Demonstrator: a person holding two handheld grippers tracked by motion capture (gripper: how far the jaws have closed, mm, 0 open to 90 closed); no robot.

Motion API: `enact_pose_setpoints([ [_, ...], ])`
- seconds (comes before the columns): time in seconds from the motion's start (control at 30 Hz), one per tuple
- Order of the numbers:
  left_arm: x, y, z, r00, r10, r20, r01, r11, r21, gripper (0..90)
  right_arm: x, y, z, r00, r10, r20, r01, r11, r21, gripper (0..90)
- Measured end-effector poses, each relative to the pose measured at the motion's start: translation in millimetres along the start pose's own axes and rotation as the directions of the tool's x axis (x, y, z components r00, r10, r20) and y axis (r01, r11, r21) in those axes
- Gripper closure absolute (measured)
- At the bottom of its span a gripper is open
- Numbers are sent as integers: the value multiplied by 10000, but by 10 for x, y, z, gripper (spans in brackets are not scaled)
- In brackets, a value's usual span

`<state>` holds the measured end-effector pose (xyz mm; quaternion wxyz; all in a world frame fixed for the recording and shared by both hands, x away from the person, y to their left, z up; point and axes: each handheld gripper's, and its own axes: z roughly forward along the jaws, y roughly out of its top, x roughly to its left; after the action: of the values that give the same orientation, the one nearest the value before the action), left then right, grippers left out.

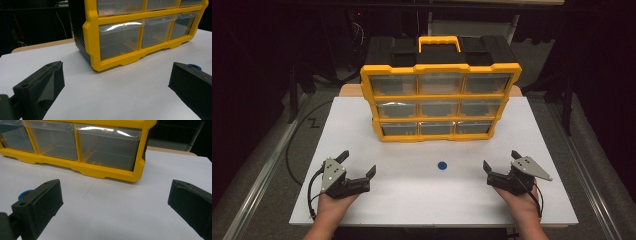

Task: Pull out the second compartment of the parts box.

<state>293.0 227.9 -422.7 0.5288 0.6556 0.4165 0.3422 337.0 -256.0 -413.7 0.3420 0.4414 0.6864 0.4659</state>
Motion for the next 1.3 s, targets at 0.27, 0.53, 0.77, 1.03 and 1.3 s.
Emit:
enact_pose_setpoints([
  [0.27, 10, 3, -2, 10000, 0, -65, -1, 10000, -9, 8, -3, -8, 15, 10000, -1, -25, 1, 10000, 76, 10],
  [0.53, 9, 13, -12, 10000, -44, -75, 44, 10000, -47, 8, 0, -5, 10, 10000, -5, 12, 5, 10000, 27, 10],
  [0.77, 13, 21, -16, 10000, -69, -13, 69, 10000, -20, 8, 16, 1, 21, 10000, 34, -31, -34, 10000, -12, 10],
  [1.03, 11, 36, -15, 9999, -75, 146, 74, 9999, 83, 8, 59, 19, 48, 10000, -30, -17, 30, 10000, -41, 11],
  [1.3, 14, 31, -12, 9996, -137, 249, 134, 9998, 115, 8, 102, 65, 84, 10000, -35, -36, 34, 9999, -152, 10],
])
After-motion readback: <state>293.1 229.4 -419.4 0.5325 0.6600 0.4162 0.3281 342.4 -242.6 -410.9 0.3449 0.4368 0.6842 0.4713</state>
